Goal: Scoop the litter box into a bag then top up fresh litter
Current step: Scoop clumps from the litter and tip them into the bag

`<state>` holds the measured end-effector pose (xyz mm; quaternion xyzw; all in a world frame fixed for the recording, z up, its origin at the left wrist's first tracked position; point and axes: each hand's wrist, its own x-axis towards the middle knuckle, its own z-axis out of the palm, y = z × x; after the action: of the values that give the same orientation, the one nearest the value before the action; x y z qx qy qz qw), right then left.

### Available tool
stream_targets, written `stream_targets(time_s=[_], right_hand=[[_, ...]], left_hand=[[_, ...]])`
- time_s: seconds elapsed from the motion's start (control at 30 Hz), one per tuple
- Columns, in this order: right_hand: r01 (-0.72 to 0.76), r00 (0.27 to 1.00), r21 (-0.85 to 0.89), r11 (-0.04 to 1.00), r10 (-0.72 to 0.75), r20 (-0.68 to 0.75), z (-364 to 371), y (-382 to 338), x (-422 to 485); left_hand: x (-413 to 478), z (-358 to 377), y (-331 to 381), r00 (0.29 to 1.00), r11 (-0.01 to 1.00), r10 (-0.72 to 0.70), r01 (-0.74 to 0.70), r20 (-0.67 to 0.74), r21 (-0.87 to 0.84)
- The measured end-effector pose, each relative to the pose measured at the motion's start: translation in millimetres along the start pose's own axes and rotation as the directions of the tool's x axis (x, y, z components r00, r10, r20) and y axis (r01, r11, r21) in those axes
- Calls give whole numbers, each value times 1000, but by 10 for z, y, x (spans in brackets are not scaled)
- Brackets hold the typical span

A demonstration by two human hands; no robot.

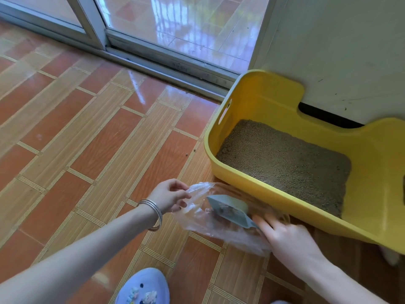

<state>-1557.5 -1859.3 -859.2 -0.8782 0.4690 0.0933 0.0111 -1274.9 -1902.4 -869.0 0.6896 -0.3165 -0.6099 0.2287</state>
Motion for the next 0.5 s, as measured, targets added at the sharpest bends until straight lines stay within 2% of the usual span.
stream_targets(time_s=[0.3,0.5], right_hand=[[31,998,23,999,-30,-52,71,133,-45],[48,996,43,998,-45,-80,-171,228,-68]], left_hand=[[13,-16,16,999,999,-31,31,-10,-44],[25,-41,-2,1000,999,-24,23,-17,-38]])
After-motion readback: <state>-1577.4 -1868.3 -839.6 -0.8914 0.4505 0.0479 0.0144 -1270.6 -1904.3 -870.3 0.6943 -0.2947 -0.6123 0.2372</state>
